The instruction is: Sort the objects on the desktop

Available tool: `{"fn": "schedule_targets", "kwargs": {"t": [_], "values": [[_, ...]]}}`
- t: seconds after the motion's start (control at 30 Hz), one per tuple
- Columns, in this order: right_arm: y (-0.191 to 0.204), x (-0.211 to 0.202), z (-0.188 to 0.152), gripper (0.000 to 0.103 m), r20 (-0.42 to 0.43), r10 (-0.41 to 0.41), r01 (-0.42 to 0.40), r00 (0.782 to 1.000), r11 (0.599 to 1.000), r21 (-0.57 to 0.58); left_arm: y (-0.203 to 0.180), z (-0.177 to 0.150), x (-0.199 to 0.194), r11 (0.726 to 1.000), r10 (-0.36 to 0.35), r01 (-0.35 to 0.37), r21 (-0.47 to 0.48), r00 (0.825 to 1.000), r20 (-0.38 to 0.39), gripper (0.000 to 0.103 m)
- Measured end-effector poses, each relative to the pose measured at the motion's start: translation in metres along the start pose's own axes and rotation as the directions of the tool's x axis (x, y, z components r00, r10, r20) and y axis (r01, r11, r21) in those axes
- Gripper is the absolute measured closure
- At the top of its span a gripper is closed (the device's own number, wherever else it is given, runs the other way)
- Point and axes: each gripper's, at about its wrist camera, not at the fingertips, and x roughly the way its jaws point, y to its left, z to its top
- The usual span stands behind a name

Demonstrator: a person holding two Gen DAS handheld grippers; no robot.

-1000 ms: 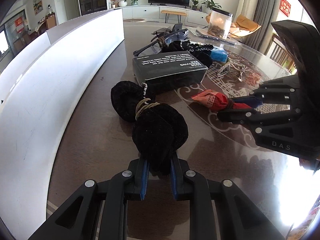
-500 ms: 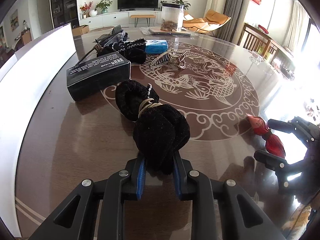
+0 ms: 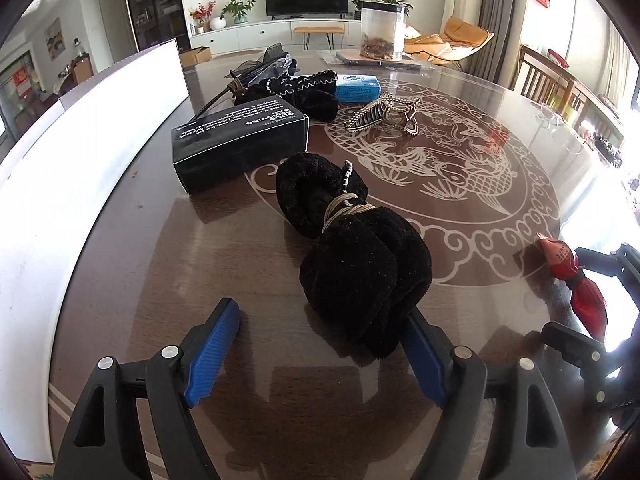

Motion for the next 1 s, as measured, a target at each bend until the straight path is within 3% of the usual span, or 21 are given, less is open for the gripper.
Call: {"fn": "schedule_targets", "kwargs": {"t": [0.1,0.5,0.6,1.0], "values": [[0.0002,0.0,0.0,0.007,0.001,-0.007,0.007,1.0,1.0,-0.001,0.0026,0.0008,0.0017,1.0,0.004,-0.005,-0.016,1.0,-0.004,0.015],[0.0021,0.0001,-0.0002,0.005,0.005,-0.029,0.029,1.0,1.0,-0.008,0.0026,0.0018,0.0031,1.0,0.007,-0.007,-0.016,1.0,-0.005,0.013],[0.0018,0.0001,0.0,0.005,0.003,-0.027,0.027,1.0,1.0,-0.006,0.0036,0.0012,0.0053,1.0,0.011,-0.012,-0.022,1.0,-0.018,0.003],[0.0019,-0.0001,-0.0002,0.005,0.005,-0.032,0.032,0.999,0.999,-0.007,0.0036,0.0009,0.0056,1.0,0.011,-0.011,-0.022,1.0,-0.018,0.002]]}}
